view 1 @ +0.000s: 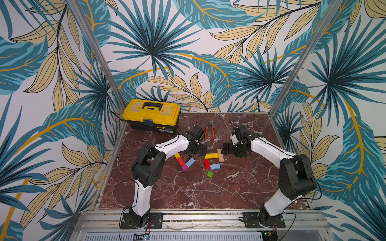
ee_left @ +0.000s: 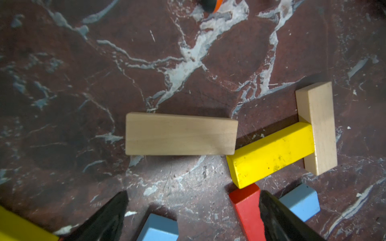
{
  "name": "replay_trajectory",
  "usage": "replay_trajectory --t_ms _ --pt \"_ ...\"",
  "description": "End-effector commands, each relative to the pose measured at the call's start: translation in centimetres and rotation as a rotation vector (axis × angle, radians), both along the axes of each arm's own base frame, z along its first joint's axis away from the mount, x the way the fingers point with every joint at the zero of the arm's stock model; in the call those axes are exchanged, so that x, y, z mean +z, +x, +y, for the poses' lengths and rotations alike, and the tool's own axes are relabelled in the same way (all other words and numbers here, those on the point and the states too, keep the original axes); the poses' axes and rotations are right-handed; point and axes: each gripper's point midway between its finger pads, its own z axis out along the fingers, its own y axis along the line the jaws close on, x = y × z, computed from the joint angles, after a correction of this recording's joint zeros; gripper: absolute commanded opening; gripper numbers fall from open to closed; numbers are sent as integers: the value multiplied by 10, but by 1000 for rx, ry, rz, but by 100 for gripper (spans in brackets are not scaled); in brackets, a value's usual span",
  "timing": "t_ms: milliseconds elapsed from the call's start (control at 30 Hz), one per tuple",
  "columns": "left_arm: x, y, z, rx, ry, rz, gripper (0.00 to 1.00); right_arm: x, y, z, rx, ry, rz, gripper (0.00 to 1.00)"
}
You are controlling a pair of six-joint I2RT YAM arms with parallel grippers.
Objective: Assemble the letter v with building blocks
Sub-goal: Adjust the building block at the center of the board.
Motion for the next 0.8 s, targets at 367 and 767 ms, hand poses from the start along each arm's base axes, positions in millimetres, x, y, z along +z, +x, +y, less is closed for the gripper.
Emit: replay_trajectory --t_ms 367,767 --pt "-14 19 -9 15 -1 -4 99 7 -5 -5 -2 6 -17 99" --pt "-21 36 -7 32 -7 -2 99 9 -4 -6 1 10 -24 99"
